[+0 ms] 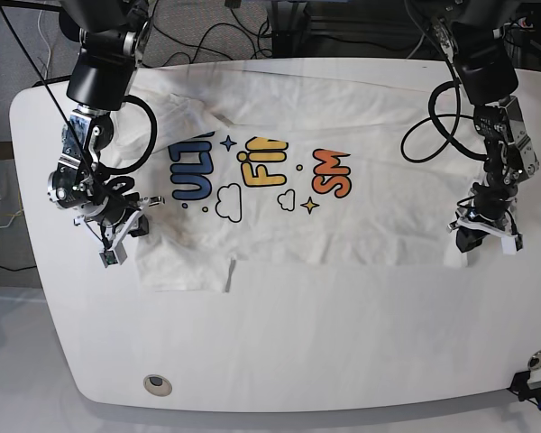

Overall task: Fold the T-shirt properly
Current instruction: 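Lower the left gripper onto the shirt's other side edge and close it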

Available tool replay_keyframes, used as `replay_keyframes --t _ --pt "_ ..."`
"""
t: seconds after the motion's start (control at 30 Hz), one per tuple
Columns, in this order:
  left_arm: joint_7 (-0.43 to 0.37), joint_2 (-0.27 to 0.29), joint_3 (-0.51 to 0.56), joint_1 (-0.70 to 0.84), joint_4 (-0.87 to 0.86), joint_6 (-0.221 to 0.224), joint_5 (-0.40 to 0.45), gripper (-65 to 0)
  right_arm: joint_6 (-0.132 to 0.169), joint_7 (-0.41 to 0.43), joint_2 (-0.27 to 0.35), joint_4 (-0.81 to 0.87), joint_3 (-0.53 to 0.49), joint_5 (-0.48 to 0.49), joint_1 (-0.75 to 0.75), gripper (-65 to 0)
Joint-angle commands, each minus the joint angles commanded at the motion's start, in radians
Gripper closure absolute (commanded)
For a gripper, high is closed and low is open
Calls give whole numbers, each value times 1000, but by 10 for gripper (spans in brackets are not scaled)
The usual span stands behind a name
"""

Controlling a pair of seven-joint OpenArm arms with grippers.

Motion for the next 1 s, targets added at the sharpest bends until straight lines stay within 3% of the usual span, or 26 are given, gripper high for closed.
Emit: replay_keyframes --t 0.1,0.37,0.4,0.53,0.6,0.67,0.8,1.0 --pt "2 0 0 3 21 -32 0 0 0 0 0 0 0 0 2 0" --pt "2 -5 0 8 17 -38 5 0 0 0 -2 0 0 0 2 0" --pt "2 -8 0 18 17 -37 5 -19 0 0 -2 0 0 0 2 0" --pt "2 -26 0 29 14 -31 6 -329 0 0 -2 -2 0 0 2 0" --pt "0 -28 0 29 6 8 8 -400 0 0 -2 -3 0 0 2 0" --pt "-3 -28 0 29 -6 55 8 -403 0 0 -2 -3 0 0 2 0" --pt "-3 -28 3 26 -11 57 9 -405 0 0 -2 -3 0 0 2 0" --pt "-8 -26 6 -38 -178 55 9 -403 0 0 -2 -3 0 0 2 0"
